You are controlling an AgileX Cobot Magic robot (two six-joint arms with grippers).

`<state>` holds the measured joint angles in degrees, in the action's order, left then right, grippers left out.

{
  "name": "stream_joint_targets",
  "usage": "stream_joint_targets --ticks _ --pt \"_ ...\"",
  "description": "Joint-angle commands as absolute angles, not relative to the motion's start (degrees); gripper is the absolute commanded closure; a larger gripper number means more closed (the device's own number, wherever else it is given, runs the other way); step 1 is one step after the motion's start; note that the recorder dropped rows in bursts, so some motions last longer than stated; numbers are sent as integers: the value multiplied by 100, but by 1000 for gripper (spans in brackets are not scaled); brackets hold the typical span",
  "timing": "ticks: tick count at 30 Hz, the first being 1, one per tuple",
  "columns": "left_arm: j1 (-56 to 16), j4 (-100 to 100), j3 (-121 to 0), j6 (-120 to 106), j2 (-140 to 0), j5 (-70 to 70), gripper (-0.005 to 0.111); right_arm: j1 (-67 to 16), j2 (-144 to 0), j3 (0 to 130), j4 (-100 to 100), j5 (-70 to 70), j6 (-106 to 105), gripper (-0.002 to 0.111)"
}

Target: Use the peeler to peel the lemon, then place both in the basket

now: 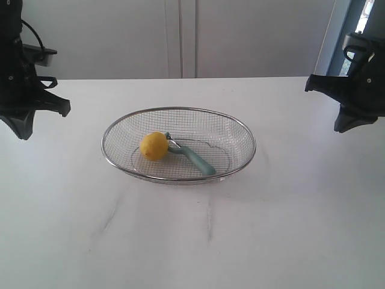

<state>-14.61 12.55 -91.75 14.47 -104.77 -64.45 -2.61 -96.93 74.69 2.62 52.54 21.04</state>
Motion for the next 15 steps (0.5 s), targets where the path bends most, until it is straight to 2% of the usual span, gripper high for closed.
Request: stream_joint_targets --ticks 1,9,15 --pt "-1434 1187 -8833 1351 -10228 -6996 107 -228 -9649 7481 245 5217 2131 108" --pt "-1413 897 -8207 855 -9839 -6414 107 -228 -9649 7481 245 5217 2131 108" --pt "-1003 -371 -8063 -71 -9691 -6287 107 -228 -9649 7481 245 5217 2131 108"
